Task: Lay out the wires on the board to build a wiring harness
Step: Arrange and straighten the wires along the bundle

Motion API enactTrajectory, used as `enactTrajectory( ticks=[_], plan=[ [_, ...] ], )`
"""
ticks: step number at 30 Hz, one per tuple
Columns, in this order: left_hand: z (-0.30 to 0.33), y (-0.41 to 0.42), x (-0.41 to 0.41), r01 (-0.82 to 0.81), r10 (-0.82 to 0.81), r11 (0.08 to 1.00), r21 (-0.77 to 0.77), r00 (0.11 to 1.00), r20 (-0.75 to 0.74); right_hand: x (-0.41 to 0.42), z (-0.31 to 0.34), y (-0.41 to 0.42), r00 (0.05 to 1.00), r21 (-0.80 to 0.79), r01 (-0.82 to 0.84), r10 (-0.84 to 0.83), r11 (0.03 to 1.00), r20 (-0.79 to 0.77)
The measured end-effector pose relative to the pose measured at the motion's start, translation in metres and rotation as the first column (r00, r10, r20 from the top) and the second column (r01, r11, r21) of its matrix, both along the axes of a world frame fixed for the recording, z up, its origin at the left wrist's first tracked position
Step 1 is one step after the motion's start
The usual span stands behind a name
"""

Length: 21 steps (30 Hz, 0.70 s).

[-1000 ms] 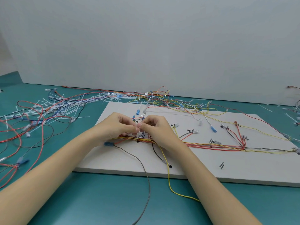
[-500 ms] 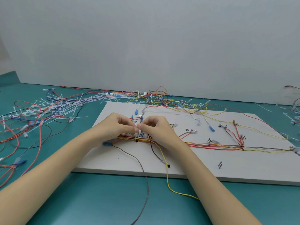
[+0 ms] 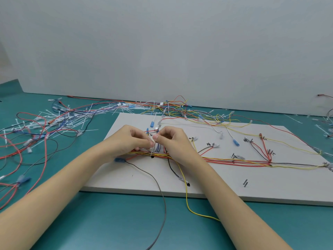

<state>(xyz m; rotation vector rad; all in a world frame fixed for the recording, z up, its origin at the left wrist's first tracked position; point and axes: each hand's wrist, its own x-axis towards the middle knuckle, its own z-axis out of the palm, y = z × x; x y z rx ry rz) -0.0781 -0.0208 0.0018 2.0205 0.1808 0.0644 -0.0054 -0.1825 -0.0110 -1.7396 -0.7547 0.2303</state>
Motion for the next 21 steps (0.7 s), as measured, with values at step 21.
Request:
enactTrajectory(
  ticks=[21],
  plan=[
    [0.0,0.003,0.001,0.053,-0.056,0.995,0.082,0.998,0.037,-0.005,0.01,-0.004,0.999,-0.054,-0.03,0.029,0.998,-0.023]
  ],
)
